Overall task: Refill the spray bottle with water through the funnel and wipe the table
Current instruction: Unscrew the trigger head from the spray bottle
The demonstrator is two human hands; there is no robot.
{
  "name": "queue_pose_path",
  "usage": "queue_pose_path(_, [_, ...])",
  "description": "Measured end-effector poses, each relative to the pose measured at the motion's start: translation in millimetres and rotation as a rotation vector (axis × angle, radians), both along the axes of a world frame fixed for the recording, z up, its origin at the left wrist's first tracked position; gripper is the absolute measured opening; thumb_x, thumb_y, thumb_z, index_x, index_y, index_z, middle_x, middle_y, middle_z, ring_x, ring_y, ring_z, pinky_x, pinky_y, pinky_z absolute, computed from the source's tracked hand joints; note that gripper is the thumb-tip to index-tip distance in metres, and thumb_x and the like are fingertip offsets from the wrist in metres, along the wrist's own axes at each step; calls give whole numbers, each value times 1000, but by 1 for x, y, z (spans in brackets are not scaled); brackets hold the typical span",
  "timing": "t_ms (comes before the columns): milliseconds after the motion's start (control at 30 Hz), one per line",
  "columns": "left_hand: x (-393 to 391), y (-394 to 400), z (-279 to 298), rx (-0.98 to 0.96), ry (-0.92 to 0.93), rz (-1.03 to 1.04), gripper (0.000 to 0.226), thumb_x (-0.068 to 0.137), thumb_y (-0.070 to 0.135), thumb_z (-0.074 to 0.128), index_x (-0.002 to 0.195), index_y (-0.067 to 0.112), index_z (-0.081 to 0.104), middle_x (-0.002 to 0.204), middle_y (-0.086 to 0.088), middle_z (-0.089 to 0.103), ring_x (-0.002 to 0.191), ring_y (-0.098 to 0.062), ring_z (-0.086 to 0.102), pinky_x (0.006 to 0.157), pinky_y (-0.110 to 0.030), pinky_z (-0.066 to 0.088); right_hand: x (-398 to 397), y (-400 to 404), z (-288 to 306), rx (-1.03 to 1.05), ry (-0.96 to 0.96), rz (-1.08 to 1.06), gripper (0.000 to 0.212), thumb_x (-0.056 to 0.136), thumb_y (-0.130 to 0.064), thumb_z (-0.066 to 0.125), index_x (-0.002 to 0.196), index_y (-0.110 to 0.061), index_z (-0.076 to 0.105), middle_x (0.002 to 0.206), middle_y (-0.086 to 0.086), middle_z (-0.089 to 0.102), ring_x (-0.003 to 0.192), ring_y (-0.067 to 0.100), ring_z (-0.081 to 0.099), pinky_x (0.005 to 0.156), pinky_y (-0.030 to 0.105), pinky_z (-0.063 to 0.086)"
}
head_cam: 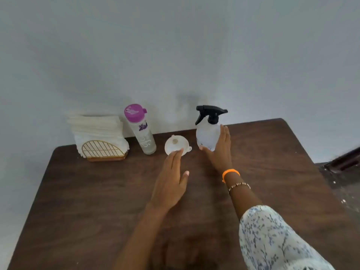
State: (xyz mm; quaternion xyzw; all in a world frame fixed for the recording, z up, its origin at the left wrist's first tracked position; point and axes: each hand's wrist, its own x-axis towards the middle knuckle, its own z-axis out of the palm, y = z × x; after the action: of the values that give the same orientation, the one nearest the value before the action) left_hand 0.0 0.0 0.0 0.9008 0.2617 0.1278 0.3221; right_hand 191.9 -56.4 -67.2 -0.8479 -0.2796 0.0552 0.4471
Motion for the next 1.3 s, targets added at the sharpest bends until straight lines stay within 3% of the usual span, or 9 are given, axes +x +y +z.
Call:
queue_pose_path(100, [5, 8, -5, 8, 18, 20, 63, 93, 23, 50, 146, 17, 17, 154, 1, 19, 141, -8, 13, 109, -15, 12, 13, 8, 0, -21, 6, 32, 103, 67, -21, 80, 146, -6, 16, 153, 14, 18, 143, 26, 10, 114, 33, 13])
queue_pose_path(300, [9, 10, -13, -40, 40, 36, 63, 93, 23, 50, 146, 17, 18, 153, 1, 20, 140, -9, 16, 110, -20, 17, 11, 2, -4, 47, 26, 5, 90, 65, -22, 81, 139, -7, 31, 143, 12, 30, 130, 22, 33, 103, 22, 29])
queue_pose_path(600, [-41, -23, -9, -210, 18, 85, 65, 92, 25, 52, 146, 27, 16, 153, 10, 18, 139, -4, 19, 114, -28, 22, -81, -57, 15, 166, 40, 49, 86, 67, -36, 77, 137, -9, 35, 142, 9, 35, 132, 13, 30, 102, 10, 27])
queue_pose_path(833, [-103, -68, -4, -271, 5, 83, 73, 91, 31, 53, 147, 33, 6, 148, 27, 4, 134, 13, 2, 108, -11, 1, -179, -95, 28, 202, 101, 144, 85, 66, -41, 76, 137, -18, 36, 142, -1, 35, 130, 2, 33, 96, 0, 27])
queue_pose_path(900, [-118, -76, -6, -279, -27, 75, 70, 91, 34, 53, 147, 33, 9, 152, 22, 6, 138, 9, 4, 112, -11, 3, -203, -102, 30, 206, 143, 160, 81, 67, -39, 76, 136, -26, 37, 141, -9, 33, 128, -6, 30, 94, 0, 28])
queue_pose_path(1000, [-139, -84, -15, -296, -35, 76, 64, 91, 37, 52, 145, 35, 17, 154, 15, 16, 141, -2, 15, 116, -30, 19, -231, -114, 24, 187, 141, 208, 78, 71, -35, 78, 137, -27, 37, 140, -10, 33, 128, -5, 29, 98, 5, 30])
queue_pose_path(1067, [-149, -90, -20, -292, -34, 80, 63, 89, 41, 48, 144, 40, 18, 153, 13, 18, 141, -5, 17, 115, -35, 24, -242, -121, 18, 159, 110, 222, 78, 71, -39, 77, 137, -24, 37, 140, -10, 33, 129, -2, 31, 100, 14, 35])
queue_pose_path(1200, [-160, -97, -30, -291, -32, 77, 59, 91, 34, 48, 141, 45, 18, 153, 11, 20, 139, -2, 19, 116, -33, 24, -251, -128, 11, 73, 1, 233, 79, 73, -40, 73, 139, -20, 35, 141, -8, 31, 129, 9, 34, 98, 25, 40])
queue_pose_path(1300, [-165, -99, -36, -282, -35, 73, 59, 94, 27, 48, 135, 52, 14, 153, 11, 20, 140, -1, 17, 116, -29, 21, -254, -132, 8, 38, -33, 258, 78, 73, -44, 69, 139, -20, 35, 142, -5, 32, 130, 9, 33, 96, 18, 38])
